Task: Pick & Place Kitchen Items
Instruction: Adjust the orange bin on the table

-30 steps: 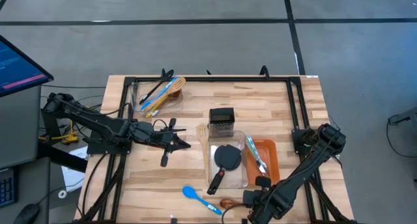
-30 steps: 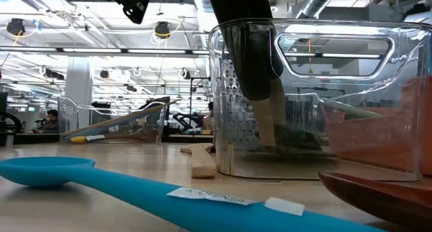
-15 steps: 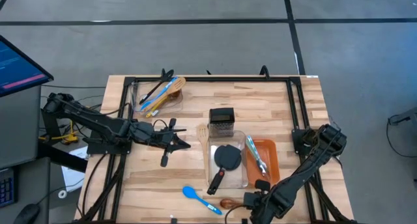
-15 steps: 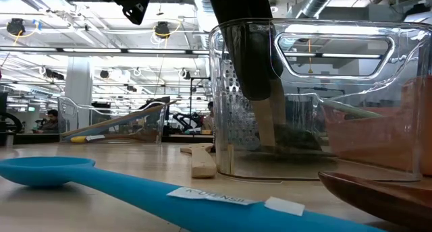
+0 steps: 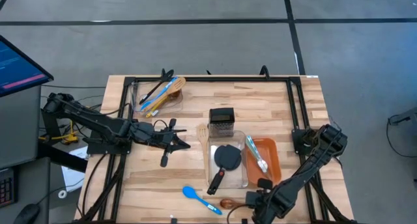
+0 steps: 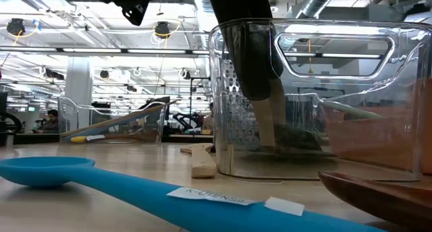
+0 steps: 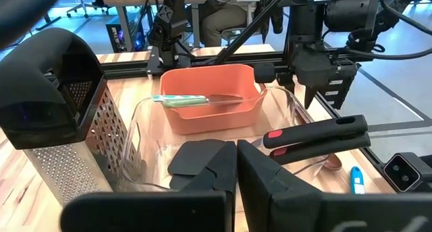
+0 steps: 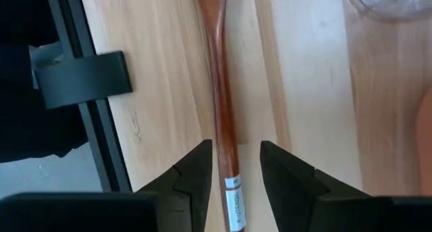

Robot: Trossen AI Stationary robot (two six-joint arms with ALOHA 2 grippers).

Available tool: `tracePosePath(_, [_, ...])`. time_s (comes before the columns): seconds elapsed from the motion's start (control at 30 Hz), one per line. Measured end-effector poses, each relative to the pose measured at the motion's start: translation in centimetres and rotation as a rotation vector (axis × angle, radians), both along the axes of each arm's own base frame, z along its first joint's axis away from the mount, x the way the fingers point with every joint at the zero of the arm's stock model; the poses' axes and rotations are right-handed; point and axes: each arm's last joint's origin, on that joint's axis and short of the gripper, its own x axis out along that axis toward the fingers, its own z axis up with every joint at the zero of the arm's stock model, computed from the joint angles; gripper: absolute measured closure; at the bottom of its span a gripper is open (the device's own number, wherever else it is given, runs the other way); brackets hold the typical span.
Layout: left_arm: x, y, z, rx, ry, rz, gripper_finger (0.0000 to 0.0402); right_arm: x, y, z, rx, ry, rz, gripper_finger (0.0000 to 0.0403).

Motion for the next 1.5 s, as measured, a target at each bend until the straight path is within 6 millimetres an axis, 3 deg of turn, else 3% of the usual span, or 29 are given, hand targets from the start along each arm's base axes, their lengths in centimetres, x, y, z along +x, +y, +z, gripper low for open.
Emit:
tracePosePath(0.73, [-0.1, 0.0, -0.2, 0.008, 0.023, 0.002, 0.04, 0.6, 0.4, 0.4, 0.05, -0.033, -0.012, 0.0284])
tracePosePath(1.03, [-0.1, 0.0, -0.3, 0.009, 0.026, 0.005, 0.04, 1.6, -0.6, 0.5, 0.111, 0.067, -0.022, 0.0285])
tracePosePath(1.33, [-0.1, 0.0, -0.3, 0.009, 0.027, 0.004, 0.04, 2.9, -1.7, 3.8, 0.017, 0.132, -0.025, 0.0285])
tracePosePath(1.5, [-0.1, 0.0, -0.3, 0.009, 0.027, 0.004, 0.04, 2.5, -1.0, 5.2, 0.016, 0.133, -0.026, 0.0301])
